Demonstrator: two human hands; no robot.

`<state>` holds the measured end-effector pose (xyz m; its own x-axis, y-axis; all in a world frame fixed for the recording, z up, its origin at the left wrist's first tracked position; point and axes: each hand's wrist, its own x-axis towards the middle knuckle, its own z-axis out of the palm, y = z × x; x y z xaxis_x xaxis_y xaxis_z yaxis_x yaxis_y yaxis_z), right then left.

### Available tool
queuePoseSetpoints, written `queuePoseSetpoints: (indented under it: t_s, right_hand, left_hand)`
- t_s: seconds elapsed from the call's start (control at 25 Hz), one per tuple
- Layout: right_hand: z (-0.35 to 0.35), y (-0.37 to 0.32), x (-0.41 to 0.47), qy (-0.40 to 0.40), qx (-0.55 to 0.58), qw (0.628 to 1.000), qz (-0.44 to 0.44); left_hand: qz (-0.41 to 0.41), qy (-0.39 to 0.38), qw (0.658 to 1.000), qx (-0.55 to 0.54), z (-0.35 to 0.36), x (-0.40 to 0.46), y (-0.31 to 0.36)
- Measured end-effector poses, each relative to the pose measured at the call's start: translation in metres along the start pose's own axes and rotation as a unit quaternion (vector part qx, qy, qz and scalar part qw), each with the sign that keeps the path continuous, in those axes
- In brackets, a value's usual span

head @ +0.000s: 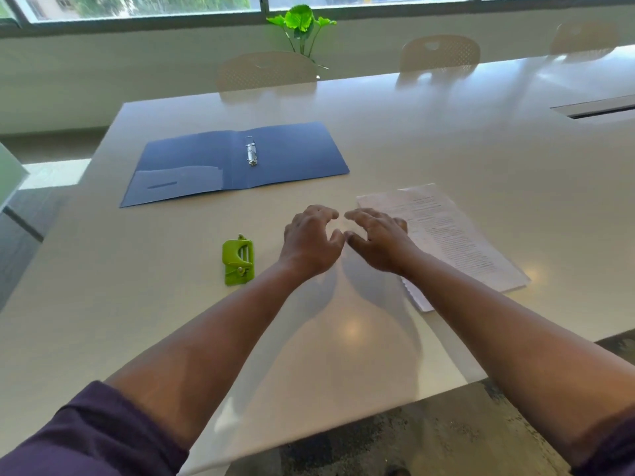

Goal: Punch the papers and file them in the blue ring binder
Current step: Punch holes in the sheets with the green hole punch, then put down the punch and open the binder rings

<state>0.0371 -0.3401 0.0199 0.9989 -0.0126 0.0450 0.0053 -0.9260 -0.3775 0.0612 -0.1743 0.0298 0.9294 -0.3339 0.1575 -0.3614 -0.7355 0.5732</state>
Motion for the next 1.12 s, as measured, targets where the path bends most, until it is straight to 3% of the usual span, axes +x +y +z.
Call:
queuePoseSetpoints:
  t_s: [0.28, 0.36, 0.52, 0.88, 1.12]
  right_hand:
    - [0.032, -0.091, 0.021, -0.037, 0.0, 0.993, -0.111]
    - [0.042, -0.107, 0.026, -0.066, 0.007, 0.99, -0.126]
    - [0.06, -0.121, 0.03, -0.127, 0.048, 0.984, -0.114]
    - [0.069, -0.131, 0.033, -0.15, 0.09, 0.978, -0.111]
    - [0.067, -0.178, 0.027, -0.105, 0.08, 0.972, -0.193]
  left_hand:
    - [-0.095, 0.104, 0.99, -0.022, -0.067, -0.031, -0.079]
    - [-0.172, 0.099, 0.976, -0.086, -0.077, -0.041, -0.097]
    - [-0.283, 0.062, 0.915, -0.282, -0.081, -0.051, -0.116]
    - [-0.266, 0.084, 0.901, -0.333, -0.08, -0.055, -0.127]
    - [-0.25, 0.091, 0.902, -0.341, -0.122, -0.083, -0.143]
